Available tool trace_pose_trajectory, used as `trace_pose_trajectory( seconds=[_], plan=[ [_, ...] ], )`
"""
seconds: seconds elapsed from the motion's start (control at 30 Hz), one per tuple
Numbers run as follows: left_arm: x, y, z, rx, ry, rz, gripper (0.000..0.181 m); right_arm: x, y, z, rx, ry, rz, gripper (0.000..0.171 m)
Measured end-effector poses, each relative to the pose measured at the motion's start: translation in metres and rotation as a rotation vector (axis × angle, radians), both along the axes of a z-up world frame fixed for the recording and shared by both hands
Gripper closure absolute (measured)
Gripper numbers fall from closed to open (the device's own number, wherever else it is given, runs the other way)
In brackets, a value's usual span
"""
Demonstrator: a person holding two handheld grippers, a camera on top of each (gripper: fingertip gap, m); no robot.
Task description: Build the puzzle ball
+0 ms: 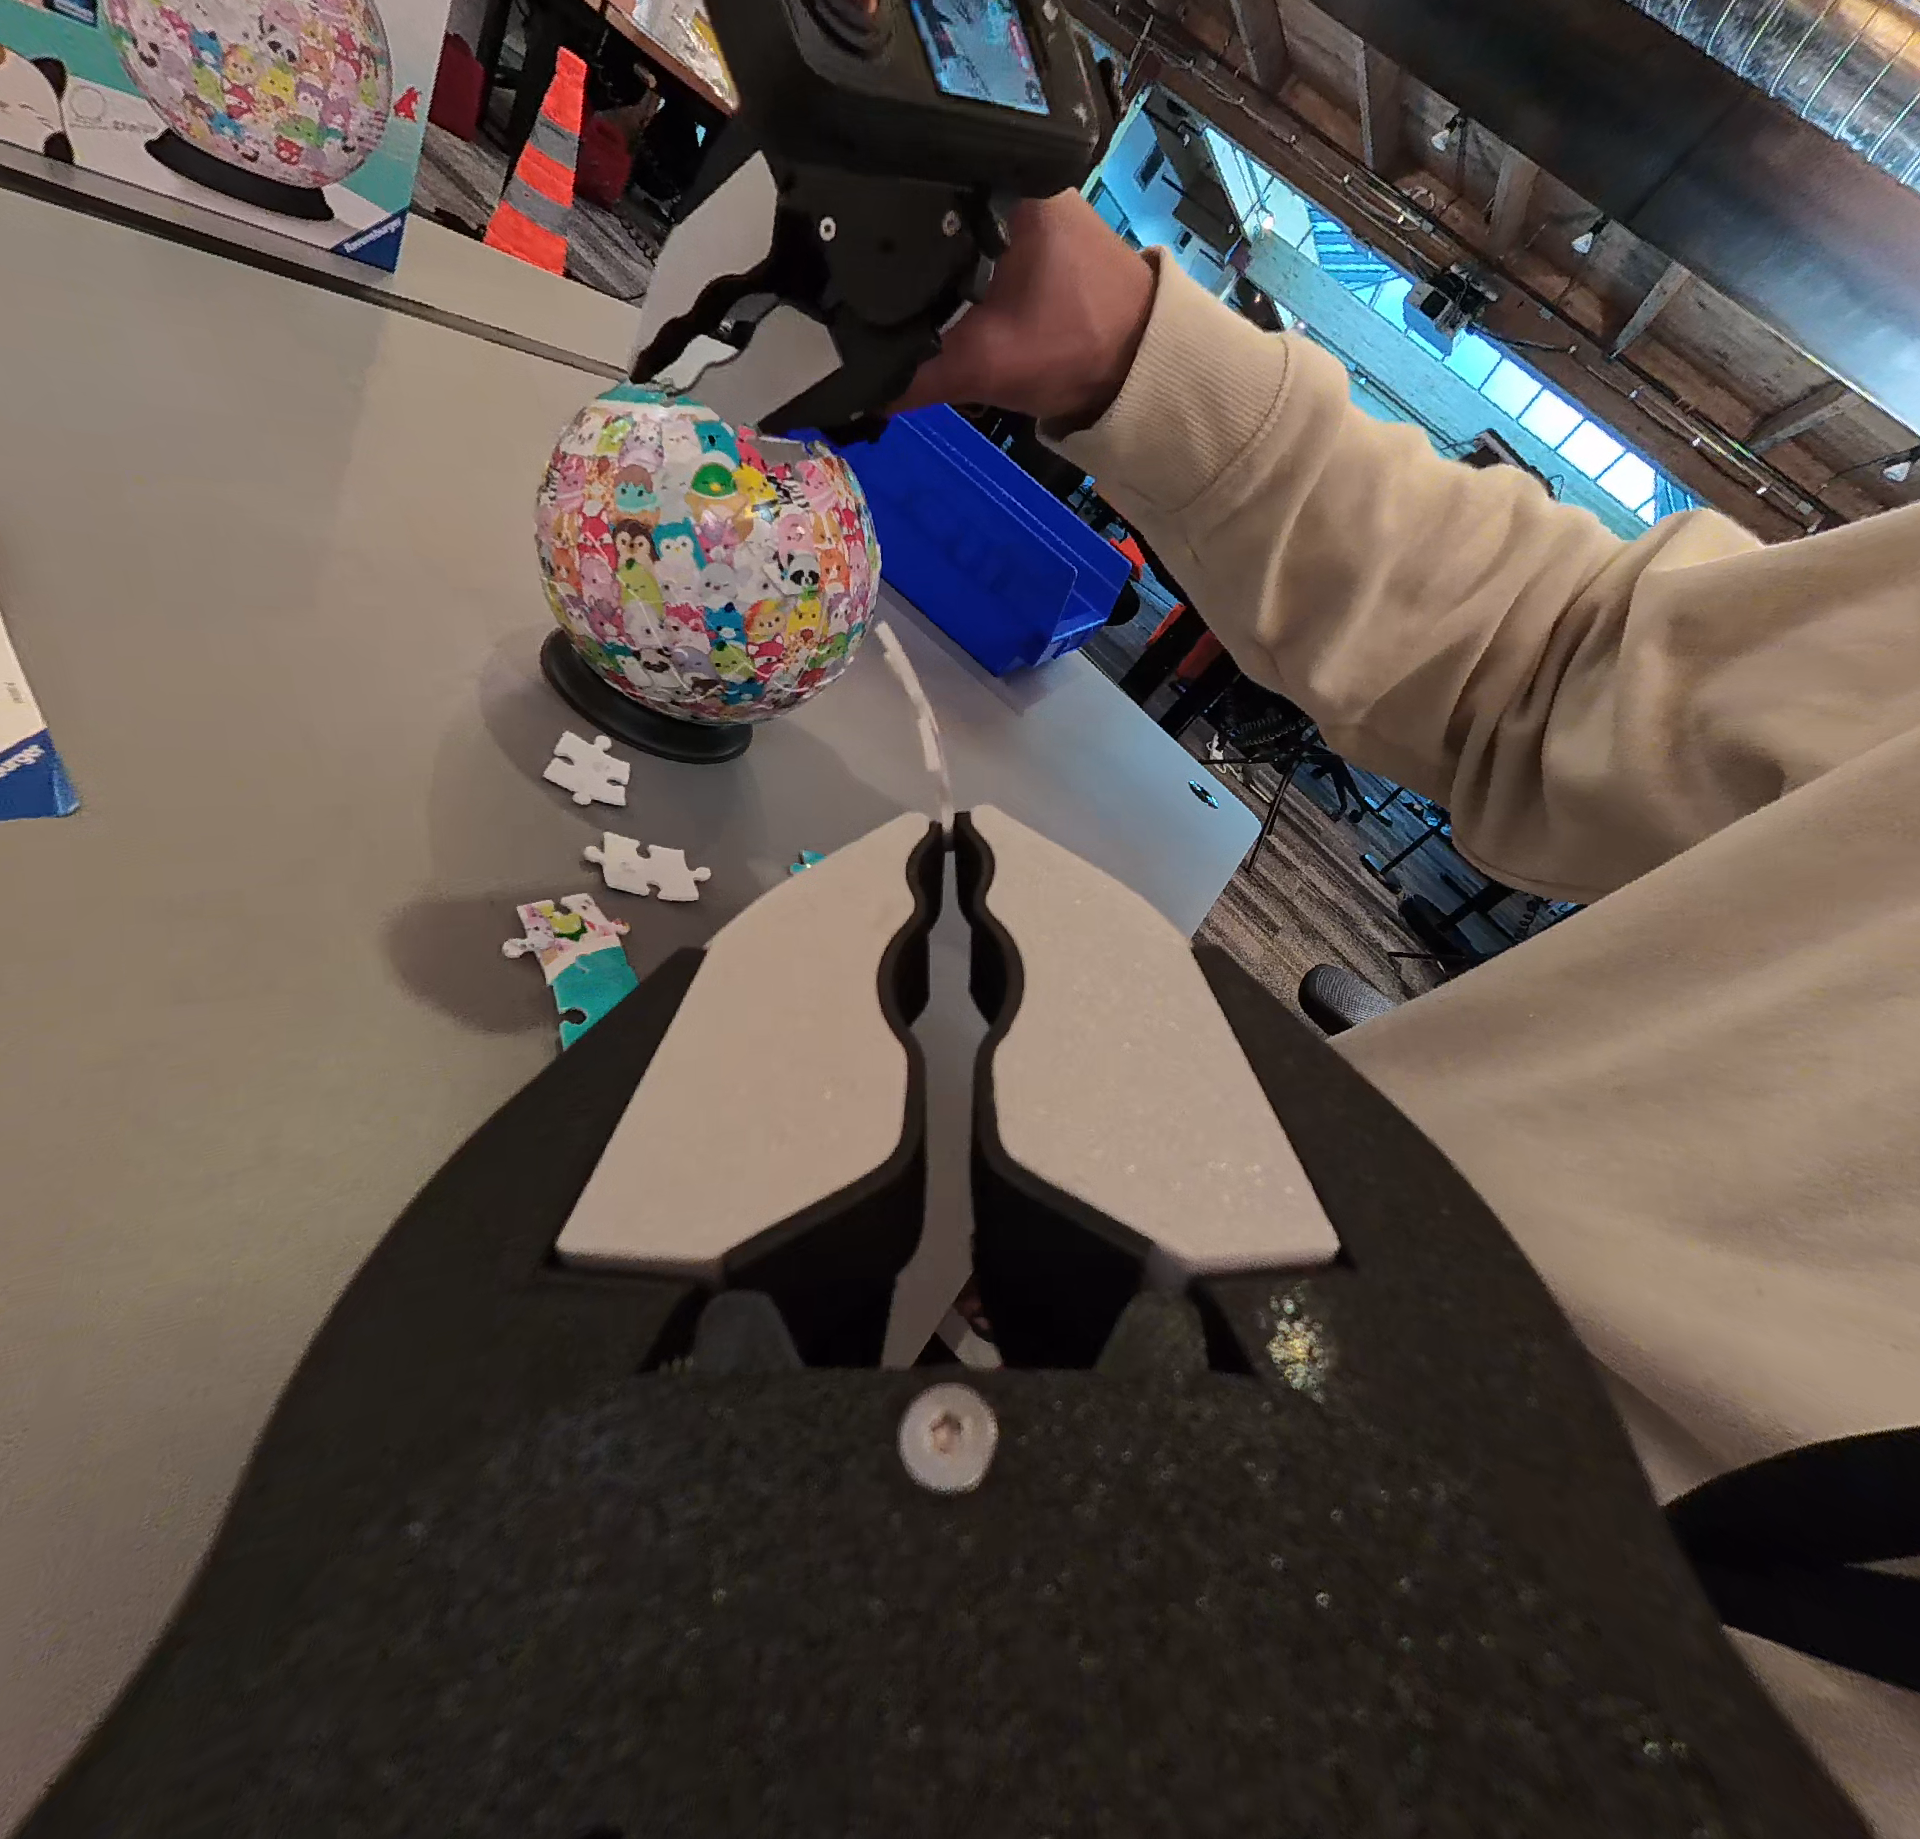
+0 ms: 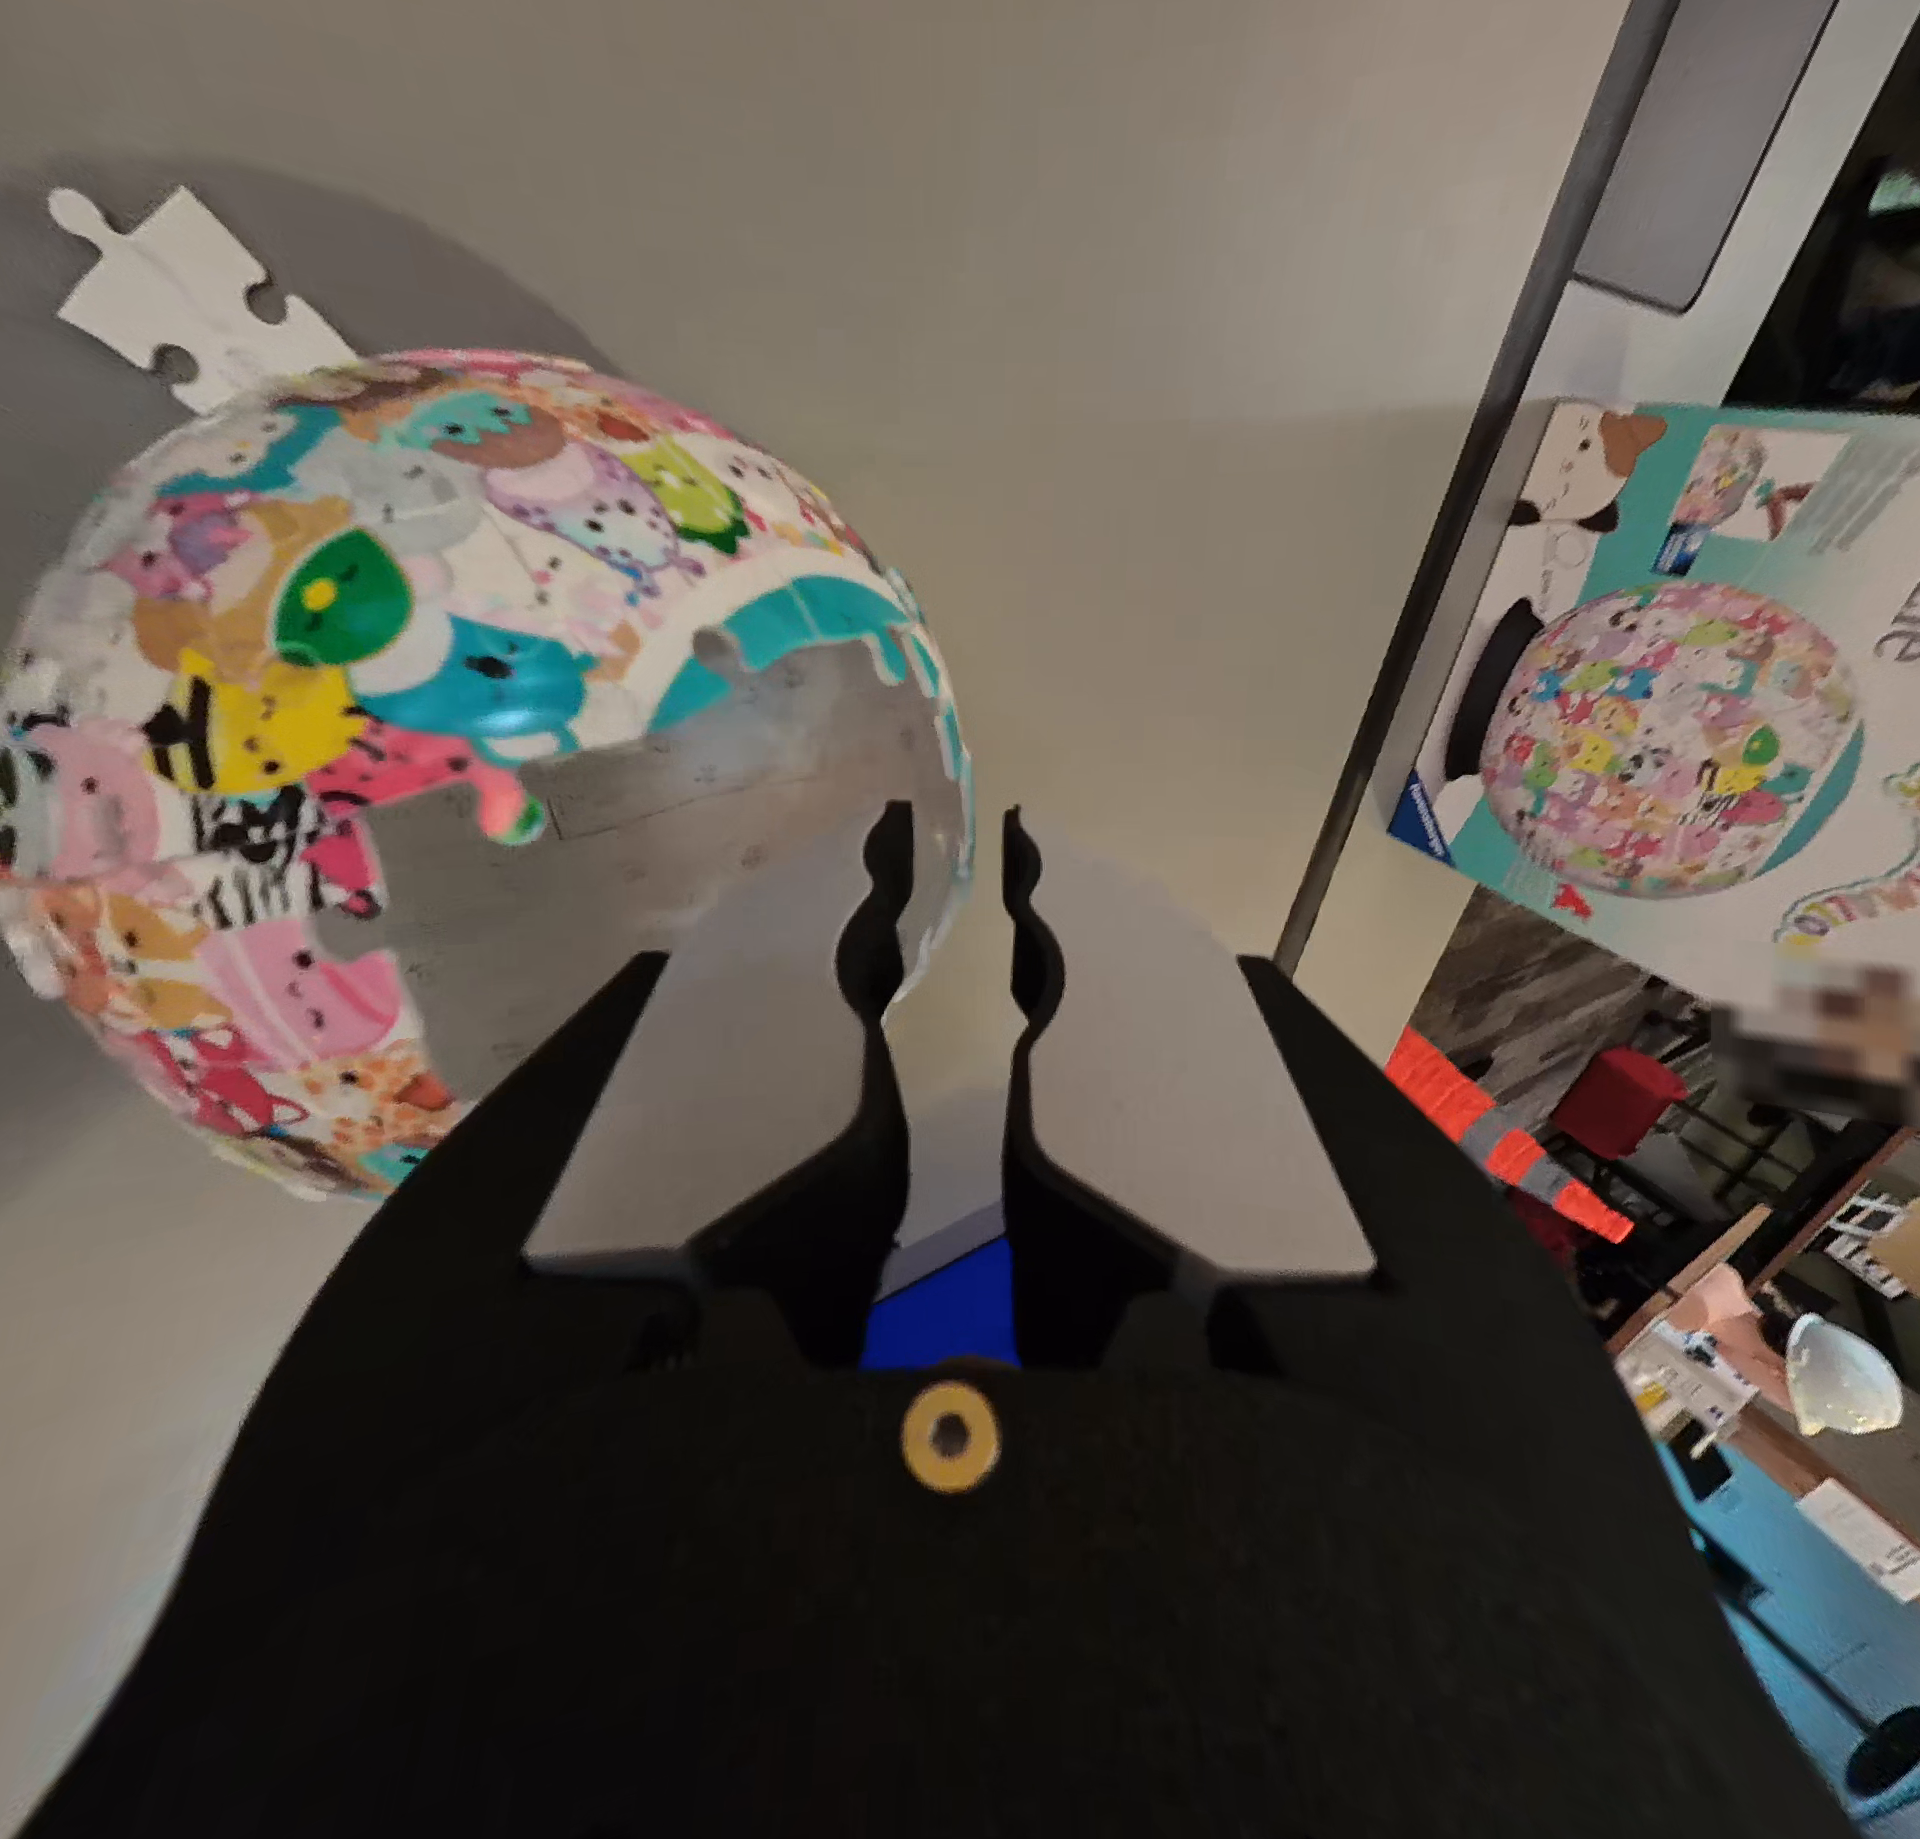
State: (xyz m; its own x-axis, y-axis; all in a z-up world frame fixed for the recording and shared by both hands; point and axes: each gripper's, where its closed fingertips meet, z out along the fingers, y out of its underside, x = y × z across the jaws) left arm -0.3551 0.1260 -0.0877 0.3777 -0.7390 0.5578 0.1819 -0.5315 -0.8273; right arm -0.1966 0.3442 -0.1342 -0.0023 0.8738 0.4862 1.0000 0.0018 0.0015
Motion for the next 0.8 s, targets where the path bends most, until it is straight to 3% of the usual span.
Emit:
trace_pose_trajectory(
  seconds=[0.6, 0.8],
  plan=[
    [0.0019, -0.0006, -0.0009, 0.003, 0.01, -0.003, 0.18, -0.0082, 0.0042, -0.0026, 0.022, -0.015, 0.078, 0.168],
    [0.0014, -0.0014, -0.0004, 0.004, 0.007, -0.004, 0.18, -0.0051, 0.0013, 0.0023, 0.025, -0.012, 0.073, 0.153]
  ],
)
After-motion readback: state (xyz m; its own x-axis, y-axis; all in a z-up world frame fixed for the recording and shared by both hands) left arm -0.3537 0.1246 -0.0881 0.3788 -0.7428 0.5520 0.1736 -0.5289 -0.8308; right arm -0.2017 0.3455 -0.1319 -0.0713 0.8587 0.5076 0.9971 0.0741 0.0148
